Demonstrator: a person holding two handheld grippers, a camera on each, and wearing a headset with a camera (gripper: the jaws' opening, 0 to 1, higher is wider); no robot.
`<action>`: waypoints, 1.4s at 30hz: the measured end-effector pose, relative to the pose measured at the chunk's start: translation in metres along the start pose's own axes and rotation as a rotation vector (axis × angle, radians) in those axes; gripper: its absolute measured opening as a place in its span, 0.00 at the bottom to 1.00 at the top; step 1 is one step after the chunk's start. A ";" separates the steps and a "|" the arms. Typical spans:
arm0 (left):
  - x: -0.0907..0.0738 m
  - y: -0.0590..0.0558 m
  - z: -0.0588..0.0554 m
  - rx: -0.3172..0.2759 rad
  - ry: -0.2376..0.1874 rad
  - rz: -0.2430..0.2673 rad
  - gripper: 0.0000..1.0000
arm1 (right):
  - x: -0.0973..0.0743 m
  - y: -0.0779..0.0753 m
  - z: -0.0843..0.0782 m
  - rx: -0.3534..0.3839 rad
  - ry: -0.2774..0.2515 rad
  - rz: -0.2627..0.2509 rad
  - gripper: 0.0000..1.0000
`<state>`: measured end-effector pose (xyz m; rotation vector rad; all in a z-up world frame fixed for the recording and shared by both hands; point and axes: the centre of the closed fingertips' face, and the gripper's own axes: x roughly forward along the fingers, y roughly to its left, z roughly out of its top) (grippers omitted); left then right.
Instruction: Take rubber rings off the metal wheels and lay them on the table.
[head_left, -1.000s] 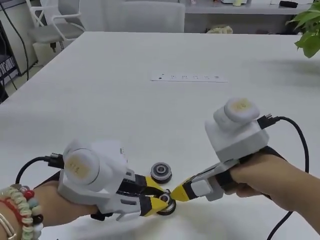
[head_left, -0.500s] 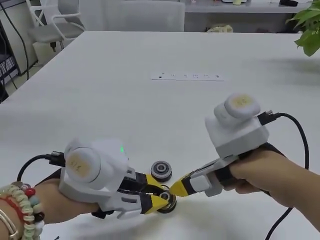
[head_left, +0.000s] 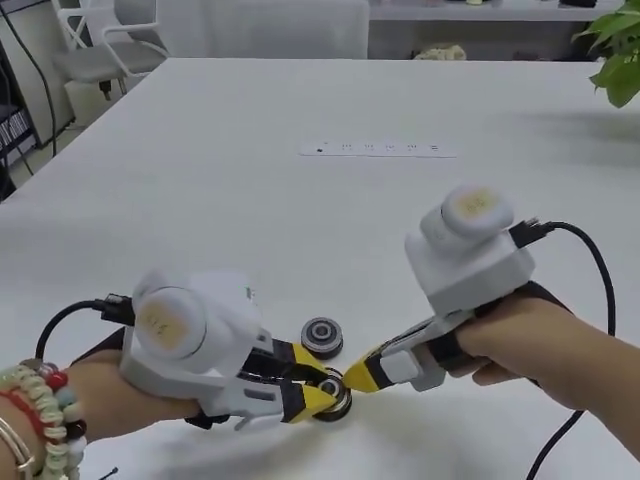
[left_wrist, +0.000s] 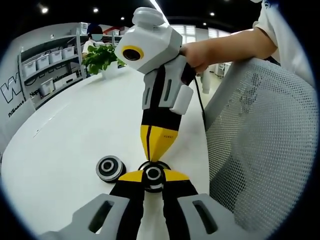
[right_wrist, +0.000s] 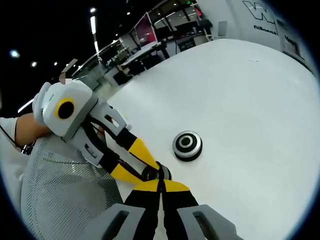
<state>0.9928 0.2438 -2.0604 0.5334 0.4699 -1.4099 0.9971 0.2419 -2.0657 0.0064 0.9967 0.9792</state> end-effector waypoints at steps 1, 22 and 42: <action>0.000 0.000 0.000 0.003 0.001 -0.002 0.08 | 0.000 0.000 0.000 0.000 0.001 0.001 0.00; -0.023 0.002 0.033 -0.002 -0.085 -0.011 0.41 | -0.003 0.000 0.002 -0.026 -0.004 -0.007 0.00; -0.098 0.003 0.051 -0.076 -0.139 0.072 0.78 | -0.011 0.002 0.011 -0.035 -0.029 -0.008 0.00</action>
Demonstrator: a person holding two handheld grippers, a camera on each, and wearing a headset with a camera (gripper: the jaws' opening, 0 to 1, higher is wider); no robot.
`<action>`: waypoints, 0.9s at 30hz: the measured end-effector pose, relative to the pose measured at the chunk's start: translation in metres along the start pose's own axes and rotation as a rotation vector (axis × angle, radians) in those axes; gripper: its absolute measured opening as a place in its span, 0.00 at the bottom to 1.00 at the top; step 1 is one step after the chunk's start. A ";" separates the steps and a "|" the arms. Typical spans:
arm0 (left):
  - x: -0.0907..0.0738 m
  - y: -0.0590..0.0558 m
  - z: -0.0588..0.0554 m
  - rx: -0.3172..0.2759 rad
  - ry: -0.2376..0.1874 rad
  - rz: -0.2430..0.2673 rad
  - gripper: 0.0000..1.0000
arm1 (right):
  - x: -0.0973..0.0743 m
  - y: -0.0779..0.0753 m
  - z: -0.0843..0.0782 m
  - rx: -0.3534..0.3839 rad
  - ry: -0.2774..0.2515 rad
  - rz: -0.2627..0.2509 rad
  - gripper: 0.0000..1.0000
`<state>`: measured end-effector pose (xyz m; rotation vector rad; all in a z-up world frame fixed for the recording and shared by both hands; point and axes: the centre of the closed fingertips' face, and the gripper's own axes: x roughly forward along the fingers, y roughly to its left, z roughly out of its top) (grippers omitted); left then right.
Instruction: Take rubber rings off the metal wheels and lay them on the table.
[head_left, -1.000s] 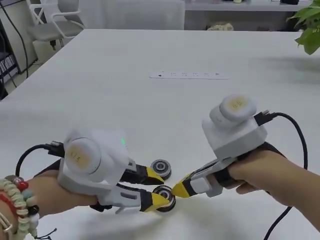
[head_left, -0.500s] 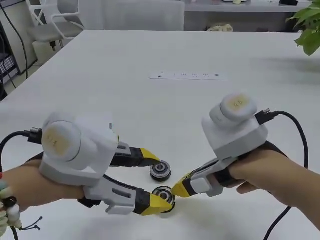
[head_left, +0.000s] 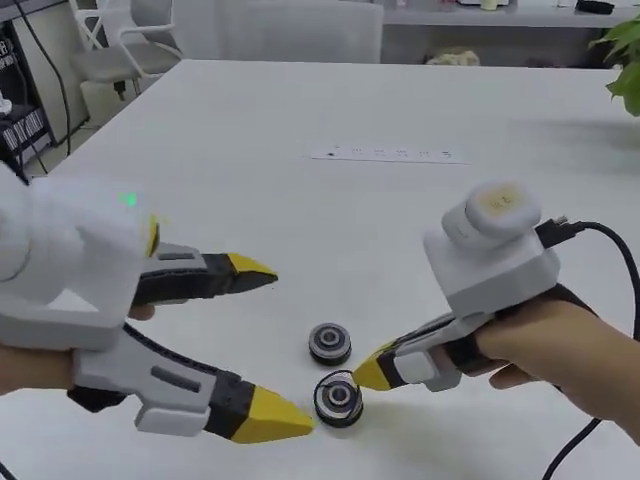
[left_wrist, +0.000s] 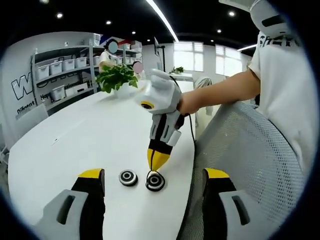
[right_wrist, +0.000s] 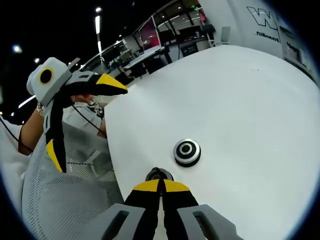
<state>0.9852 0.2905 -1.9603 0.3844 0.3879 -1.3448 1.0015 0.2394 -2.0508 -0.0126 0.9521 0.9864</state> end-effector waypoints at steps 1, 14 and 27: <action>-0.005 0.002 -0.001 0.000 0.003 0.015 0.78 | 0.000 0.000 0.000 -0.001 0.000 0.000 0.00; -0.057 0.010 -0.021 -0.065 -0.019 0.184 0.81 | -0.005 0.001 0.008 -0.010 -0.031 -0.001 0.00; -0.065 0.001 -0.044 -0.118 -0.017 0.245 0.80 | -0.016 -0.001 0.023 0.016 -0.109 -0.007 0.00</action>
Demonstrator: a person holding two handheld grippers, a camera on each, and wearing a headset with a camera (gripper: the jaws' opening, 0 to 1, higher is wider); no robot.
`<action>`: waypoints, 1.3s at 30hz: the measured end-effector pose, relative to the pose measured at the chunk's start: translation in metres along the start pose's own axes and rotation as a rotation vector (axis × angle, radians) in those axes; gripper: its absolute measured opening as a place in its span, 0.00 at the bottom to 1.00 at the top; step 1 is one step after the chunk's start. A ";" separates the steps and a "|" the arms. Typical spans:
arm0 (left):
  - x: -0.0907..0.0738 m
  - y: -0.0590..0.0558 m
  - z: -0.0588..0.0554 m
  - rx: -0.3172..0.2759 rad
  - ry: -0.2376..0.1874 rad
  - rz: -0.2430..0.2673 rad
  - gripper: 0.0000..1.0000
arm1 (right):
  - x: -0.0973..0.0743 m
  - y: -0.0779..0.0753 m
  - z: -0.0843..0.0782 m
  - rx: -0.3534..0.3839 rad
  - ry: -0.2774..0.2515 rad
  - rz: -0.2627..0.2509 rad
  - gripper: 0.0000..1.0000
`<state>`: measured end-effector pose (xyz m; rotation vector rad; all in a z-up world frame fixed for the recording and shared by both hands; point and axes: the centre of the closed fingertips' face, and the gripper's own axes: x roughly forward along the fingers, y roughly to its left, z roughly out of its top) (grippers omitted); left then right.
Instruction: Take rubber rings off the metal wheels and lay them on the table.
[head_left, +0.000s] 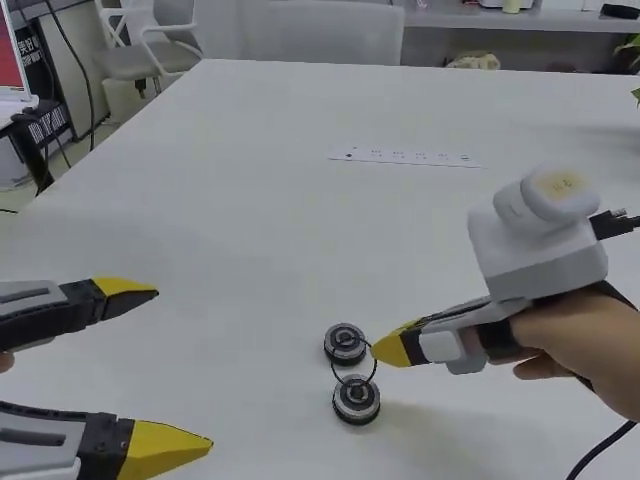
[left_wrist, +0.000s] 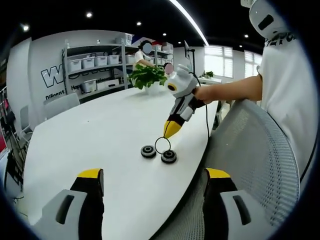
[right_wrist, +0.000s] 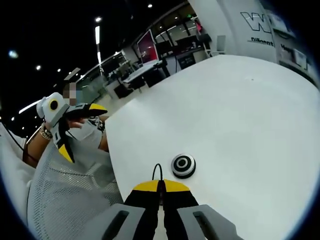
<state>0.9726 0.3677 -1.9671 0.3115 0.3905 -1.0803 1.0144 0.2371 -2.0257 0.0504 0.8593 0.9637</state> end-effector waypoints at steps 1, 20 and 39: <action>0.001 0.000 0.000 -0.011 -0.011 0.003 0.80 | -0.001 0.000 0.001 0.000 -0.005 0.001 0.00; 0.008 0.001 -0.021 -0.140 0.031 0.000 0.91 | 0.004 0.016 0.010 -0.035 -0.041 0.018 0.00; 0.006 0.005 -0.024 -0.213 0.023 0.020 0.91 | 0.031 0.029 0.002 -0.128 -0.005 0.013 0.00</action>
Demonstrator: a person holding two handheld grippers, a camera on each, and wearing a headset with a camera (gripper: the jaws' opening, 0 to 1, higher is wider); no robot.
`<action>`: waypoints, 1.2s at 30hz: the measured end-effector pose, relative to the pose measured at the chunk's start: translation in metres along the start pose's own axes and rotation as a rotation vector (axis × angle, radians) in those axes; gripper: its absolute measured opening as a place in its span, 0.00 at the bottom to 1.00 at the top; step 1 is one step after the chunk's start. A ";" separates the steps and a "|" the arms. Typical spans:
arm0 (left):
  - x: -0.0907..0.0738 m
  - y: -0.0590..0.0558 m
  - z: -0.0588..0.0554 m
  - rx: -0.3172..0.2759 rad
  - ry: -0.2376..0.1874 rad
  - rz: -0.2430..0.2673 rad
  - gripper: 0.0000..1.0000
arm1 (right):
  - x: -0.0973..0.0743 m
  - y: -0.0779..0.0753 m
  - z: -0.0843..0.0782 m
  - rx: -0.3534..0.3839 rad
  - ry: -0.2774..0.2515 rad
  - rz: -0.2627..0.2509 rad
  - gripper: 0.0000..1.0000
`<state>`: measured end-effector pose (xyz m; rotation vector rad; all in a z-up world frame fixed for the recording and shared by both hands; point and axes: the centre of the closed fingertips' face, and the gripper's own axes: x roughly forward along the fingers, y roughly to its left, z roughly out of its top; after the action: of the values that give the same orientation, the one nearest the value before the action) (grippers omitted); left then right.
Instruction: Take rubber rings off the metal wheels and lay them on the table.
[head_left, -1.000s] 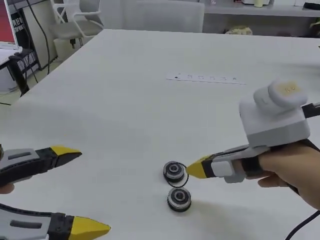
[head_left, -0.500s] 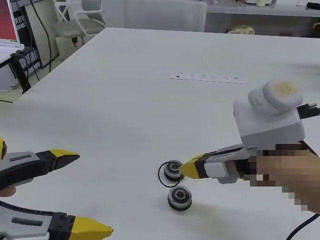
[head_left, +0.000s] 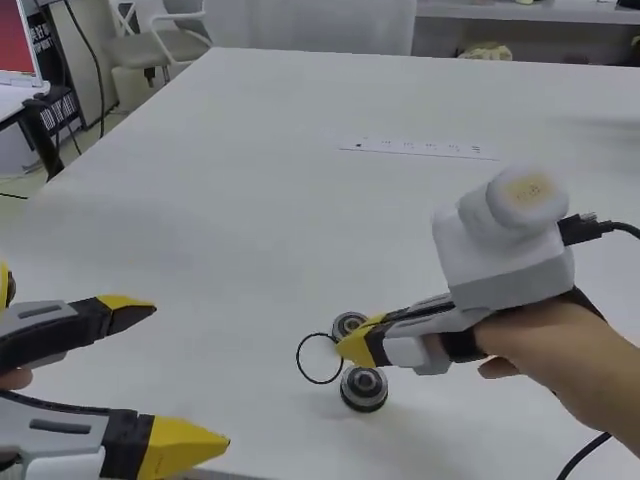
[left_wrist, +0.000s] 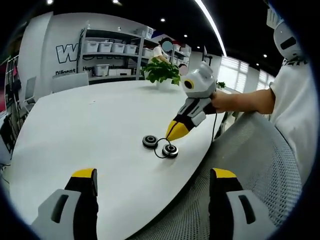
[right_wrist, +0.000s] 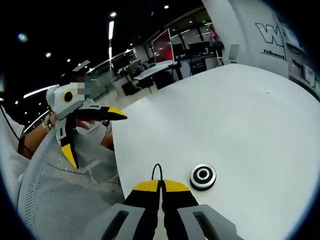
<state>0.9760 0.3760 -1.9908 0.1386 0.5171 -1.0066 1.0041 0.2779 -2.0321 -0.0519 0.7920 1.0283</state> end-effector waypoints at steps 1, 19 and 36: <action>0.000 -0.001 0.002 0.000 -0.009 -0.003 0.91 | 0.001 0.000 -0.001 -0.003 0.003 0.000 0.00; 0.000 0.000 -0.001 0.025 0.016 0.003 0.84 | 0.023 0.008 -0.011 -0.110 0.043 -0.027 0.00; -0.002 0.003 0.001 0.014 -0.003 0.020 0.81 | 0.032 0.009 -0.011 -0.215 0.036 -0.058 0.14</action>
<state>0.9782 0.3789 -1.9893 0.1548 0.5055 -0.9914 0.9998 0.3023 -2.0571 -0.2769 0.7056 1.0565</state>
